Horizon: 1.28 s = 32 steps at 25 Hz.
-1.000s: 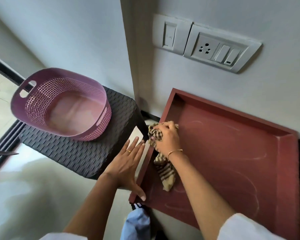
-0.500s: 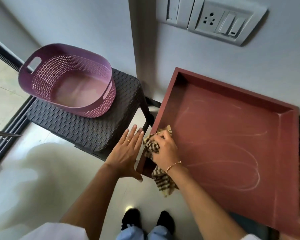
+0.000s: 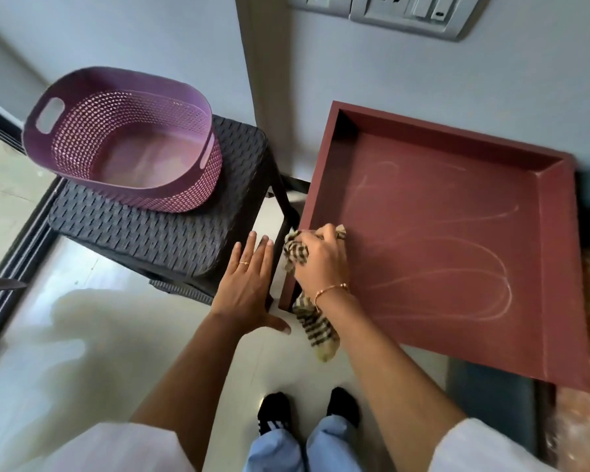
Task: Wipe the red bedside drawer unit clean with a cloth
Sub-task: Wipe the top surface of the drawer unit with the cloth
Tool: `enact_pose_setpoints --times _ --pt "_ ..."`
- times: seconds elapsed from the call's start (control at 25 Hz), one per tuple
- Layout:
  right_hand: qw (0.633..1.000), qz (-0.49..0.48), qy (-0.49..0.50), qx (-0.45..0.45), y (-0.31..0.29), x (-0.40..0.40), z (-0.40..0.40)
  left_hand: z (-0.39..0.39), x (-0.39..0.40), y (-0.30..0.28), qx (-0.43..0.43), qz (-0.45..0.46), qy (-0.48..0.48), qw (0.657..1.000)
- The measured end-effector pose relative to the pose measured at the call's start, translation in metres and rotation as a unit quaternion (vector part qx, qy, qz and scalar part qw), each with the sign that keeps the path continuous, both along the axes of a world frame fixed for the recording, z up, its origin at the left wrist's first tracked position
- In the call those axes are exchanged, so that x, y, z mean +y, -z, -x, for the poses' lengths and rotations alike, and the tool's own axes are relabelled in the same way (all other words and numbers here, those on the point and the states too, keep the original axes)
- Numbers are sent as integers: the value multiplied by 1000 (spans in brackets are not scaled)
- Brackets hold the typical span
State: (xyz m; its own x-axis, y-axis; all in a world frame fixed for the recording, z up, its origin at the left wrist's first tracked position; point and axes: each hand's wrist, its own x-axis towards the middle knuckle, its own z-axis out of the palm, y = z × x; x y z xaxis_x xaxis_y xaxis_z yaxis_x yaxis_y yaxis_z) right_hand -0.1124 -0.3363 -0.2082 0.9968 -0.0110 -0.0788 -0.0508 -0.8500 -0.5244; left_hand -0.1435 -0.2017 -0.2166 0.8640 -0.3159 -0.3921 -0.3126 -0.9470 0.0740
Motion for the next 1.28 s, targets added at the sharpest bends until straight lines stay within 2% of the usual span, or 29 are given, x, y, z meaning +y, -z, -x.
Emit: enact_pose_setpoints --times 0.12,0.28,0.36,0.56,0.72,0.8,0.92,1.0,1.08,1.2,1.28 --pt "1000 15 22 13 4 -2 -24 -2 -1 -1 4 -24 36 999" --pt "999 -37 -13 9 -5 10 60 -3 -3 -4 -2 -35 56 998" --pt "998 -45 -33 27 -7 8 67 -4 -4 -5 -3 -28 65 997" --pt "998 -29 28 45 1 6 13 -14 -5 -2 -12 -6 52 999" --pt "995 -72 41 51 1 14 63 -5 -2 2 -5 -20 93 995" --pt "994 -66 14 81 -4 10 66 -5 0 -1 -10 -20 101 995" --pt "980 -90 2 176 -16 -6 39 -15 -9 -18 -58 -4 113 992" --pt "977 -138 71 144 -32 -38 24 -30 -28 -31 -92 25 110 989" --pt "974 -158 156 54 -56 -91 13 -52 -60 -42 -107 48 116 986" --pt "971 -70 218 -71 -74 -185 -7 -88 -119 -54 -65 50 155 984" --pt "966 -35 250 -54 -58 -236 -27 -104 -153 -56 -41 14 181 983"
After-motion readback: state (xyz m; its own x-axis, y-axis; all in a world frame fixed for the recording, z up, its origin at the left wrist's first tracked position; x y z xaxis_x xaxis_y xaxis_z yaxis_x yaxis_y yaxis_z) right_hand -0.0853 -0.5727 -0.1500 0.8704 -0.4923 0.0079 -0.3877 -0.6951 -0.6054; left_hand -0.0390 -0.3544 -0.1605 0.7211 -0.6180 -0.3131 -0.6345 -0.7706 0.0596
